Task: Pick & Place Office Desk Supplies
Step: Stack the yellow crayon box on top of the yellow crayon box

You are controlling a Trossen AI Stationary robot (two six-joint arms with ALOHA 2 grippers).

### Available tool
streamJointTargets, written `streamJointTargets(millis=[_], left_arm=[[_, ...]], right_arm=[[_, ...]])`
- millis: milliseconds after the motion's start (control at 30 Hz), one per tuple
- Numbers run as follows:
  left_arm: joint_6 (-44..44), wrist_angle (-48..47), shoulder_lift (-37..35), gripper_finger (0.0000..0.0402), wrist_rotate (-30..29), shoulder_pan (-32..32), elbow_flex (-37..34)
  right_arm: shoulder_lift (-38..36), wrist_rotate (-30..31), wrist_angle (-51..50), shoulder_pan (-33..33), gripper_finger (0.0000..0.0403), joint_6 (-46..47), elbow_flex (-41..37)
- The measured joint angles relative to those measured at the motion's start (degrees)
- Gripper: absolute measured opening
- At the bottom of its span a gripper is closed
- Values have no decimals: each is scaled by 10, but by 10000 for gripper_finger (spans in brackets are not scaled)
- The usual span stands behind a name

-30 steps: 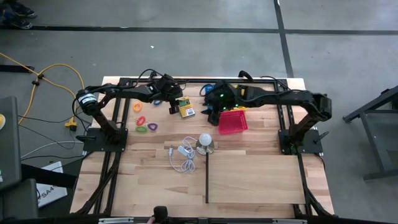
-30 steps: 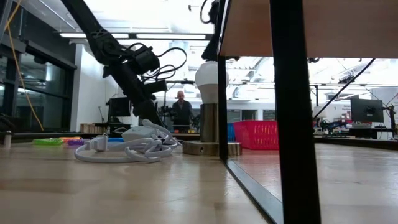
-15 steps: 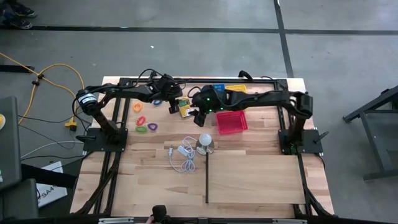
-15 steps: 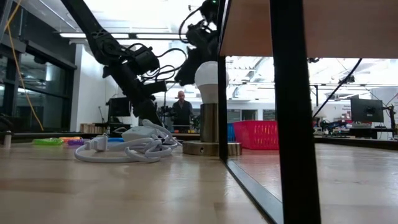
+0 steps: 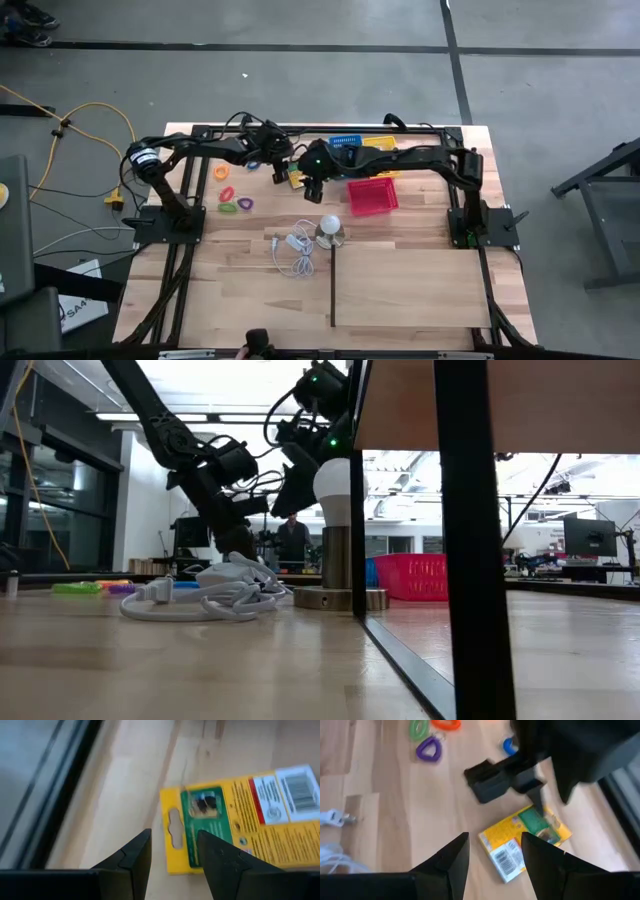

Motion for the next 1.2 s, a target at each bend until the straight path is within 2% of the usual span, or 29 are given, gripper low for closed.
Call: streamJointTargets(millis=[367,867,1033,1200], left_arm=[[-5,23,34,152,-16,7,0],[-39,37,82,152,-8,24,2],[-48,37,83,152,-8,26,2],[-65,35,84,152,22,34,1]], right_arm=[[30,8,5,3,168,-6,1],[64,10,6,2,168,-12,0],[80,35,20,3,168,-31,0],[89,71,23,6,168,-60,0]])
